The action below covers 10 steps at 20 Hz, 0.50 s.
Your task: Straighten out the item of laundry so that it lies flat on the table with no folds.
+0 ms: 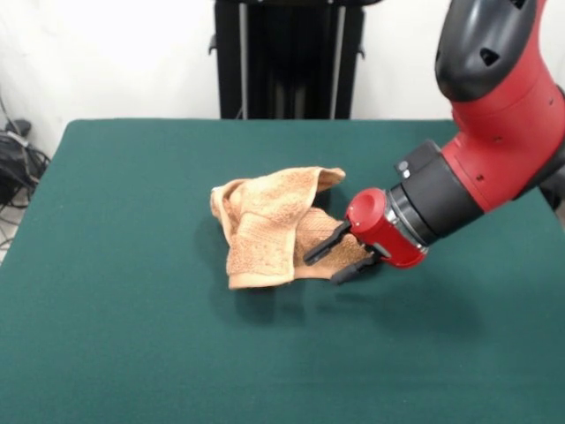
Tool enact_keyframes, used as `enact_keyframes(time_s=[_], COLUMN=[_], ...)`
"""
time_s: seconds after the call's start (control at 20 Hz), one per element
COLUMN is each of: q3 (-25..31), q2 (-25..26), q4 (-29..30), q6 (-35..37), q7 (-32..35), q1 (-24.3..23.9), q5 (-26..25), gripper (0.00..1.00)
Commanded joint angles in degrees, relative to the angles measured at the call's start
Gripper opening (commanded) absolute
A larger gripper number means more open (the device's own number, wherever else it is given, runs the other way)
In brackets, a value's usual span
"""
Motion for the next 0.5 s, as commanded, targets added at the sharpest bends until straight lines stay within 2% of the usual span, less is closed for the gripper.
enact_keyframes(time_s=[0.05, 0.5], q3=[3.96, 5.38], q2=[-3.17, -3.50], q4=[-2.99, -2.23], q6=[6.34, 4.17], q7=[12.39, 12.06], q1=[-1.95, -2.91], q5=[0.86, 0.23], gripper=[1.00, 1.00])
